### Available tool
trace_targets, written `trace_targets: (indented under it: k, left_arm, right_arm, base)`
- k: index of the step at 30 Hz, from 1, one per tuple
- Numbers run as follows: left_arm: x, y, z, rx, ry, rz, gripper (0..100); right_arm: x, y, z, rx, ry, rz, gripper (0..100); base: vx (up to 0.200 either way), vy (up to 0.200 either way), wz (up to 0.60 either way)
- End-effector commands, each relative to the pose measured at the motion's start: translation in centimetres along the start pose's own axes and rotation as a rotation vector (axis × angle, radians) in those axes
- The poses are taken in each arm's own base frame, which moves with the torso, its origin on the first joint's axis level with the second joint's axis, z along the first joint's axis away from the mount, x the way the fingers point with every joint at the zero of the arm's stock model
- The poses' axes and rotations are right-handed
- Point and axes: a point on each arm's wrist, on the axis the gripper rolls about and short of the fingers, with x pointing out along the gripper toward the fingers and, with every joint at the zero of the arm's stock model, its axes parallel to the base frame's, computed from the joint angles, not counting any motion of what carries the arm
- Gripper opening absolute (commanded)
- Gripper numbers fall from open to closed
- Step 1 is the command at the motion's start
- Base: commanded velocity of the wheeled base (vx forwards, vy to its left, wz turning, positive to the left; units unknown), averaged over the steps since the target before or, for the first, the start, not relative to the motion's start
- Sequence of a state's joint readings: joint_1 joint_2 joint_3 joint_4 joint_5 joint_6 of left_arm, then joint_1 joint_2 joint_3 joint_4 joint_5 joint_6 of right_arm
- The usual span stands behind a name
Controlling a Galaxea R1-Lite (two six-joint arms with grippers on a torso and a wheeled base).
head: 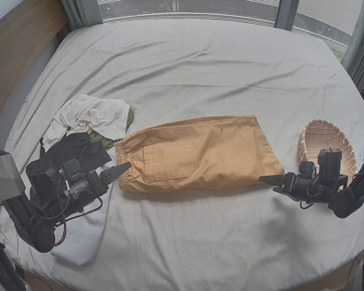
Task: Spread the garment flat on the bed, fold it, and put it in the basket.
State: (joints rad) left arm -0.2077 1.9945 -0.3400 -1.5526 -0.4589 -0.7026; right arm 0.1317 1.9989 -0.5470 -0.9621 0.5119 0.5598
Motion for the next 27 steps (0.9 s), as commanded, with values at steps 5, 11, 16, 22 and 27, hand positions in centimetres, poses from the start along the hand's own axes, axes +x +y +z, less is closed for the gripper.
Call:
trace_targets:
  k: [5,11,16,22,27]
  left_arm:
    - [0.1,0.2,-0.1,-0.002,0.002,0.003,100]
    - [0.1,0.1,0.0,0.0,-0.001,0.002,100]
    - [0.1,0.1,0.0,0.001,-0.003,0.001,100]
    - [0.1,0.1,0.1,0.002,-0.004,0.0,100]
    - [0.1,0.1,0.1,0.001,-0.004,0.002,100]
  right_arm:
    - [3.0,-3.1,-1.3,0.077,-0.011,-0.005,100]
    - [4.3,-3.5,-1.1,0.079,-0.049,0.03,100]
    - [5.3,-3.3,-0.6,0.06,-0.128,0.072,100]
    - [7.1,-3.1,-0.7,0.065,-0.196,0.125,100]
    - [8.5,-3.4,-0.9,0.047,-0.208,0.15,100]
  base:
    - [0.0,0.0,0.0]
    - [0.0,0.0,0.0]
    - [0.0,0.0,0.0]
    - [0.0,0.0,0.0]
    - [0.0,0.0,0.0]
